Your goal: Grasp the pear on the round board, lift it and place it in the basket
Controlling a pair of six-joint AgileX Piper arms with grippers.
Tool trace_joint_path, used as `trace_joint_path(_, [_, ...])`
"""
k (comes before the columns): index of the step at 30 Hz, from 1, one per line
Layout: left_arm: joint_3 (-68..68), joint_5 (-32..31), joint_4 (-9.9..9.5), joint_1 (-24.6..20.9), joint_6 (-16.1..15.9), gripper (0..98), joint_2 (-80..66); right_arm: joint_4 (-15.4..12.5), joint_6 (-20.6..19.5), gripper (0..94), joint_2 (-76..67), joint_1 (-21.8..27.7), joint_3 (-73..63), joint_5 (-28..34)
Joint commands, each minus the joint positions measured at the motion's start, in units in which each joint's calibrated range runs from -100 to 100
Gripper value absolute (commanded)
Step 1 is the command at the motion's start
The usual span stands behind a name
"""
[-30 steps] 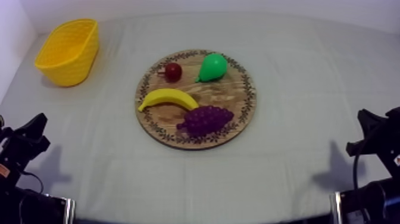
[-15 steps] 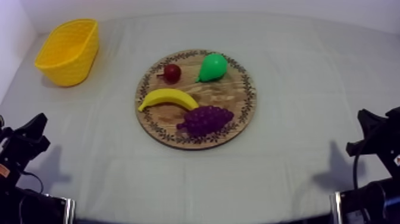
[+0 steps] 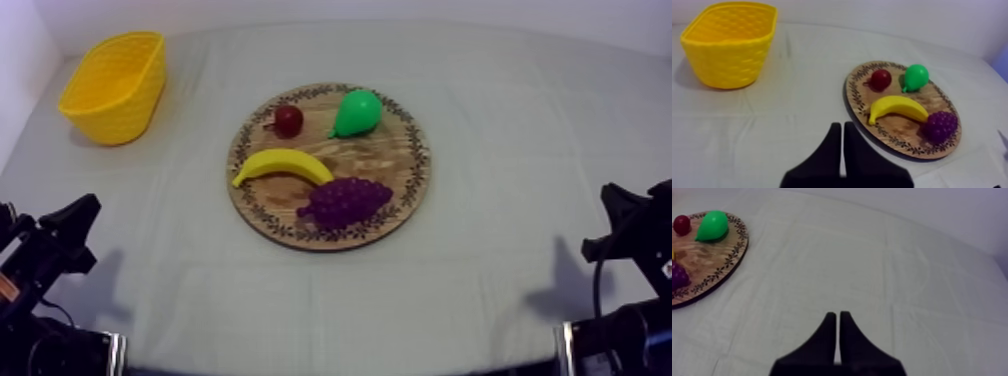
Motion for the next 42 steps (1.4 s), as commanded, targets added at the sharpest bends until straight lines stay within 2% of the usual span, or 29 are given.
trace_joint_path(1, [-0.53, -1.20, 3.99, 2.44, -2.02, 0.0, 4.28, -0.01, -0.04, 0.4, -0.02, -0.01, 0.00, 0.01])
trace_joint_path(7, [-3.72, -1.86, 11.80, 4.96, -7.97, 0.0, 15.26, -0.01, -0.02, 0.4, -0.02, -0.01, 0.00, 0.01])
trace_joint_path(12, [-6.68, -1.69, 18.29, 5.00, -13.42, 0.0, 24.22, -0.01, -0.04, 0.4, -0.02, -0.01, 0.00, 0.01])
trace_joint_path(15, [-9.10, -0.54, 20.76, 4.08, -15.63, 0.0, 29.37, -0.01, -0.04, 0.4, -0.02, -0.01, 0.00, 0.01])
trace_joint_path(22, [-17.07, 3.29, 22.29, 0.13, -14.70, 0.0, 40.04, -0.01, -0.04, 0.4, -0.02, -0.01, 0.00, 0.01])
trace_joint_path(27, [-20.01, 5.50, 25.41, -2.87, -16.19, 0.0, 47.31, -0.01, -0.04, 0.4, -0.02, -0.01, 0.00, 0.01])
trace_joint_path(31, [-22.66, 6.13, 26.65, -3.70, -16.63, 0.0, 53.26, -0.01, -0.04, 0.4, -0.02, -0.01, 0.00, 0.01])
trace_joint_path(35, [-26.52, 6.22, 26.85, -3.36, -17.14, 0.0, 58.73, -0.01, -0.04, 0.4, -0.02, -0.01, 0.00, 0.01])
trace_joint_path(42, [-36.01, 6.80, 25.31, -1.21, -16.62, 0.5, 66.95, -0.01, -0.04, 0.4, -0.02, -0.01, 0.00, 0.01])
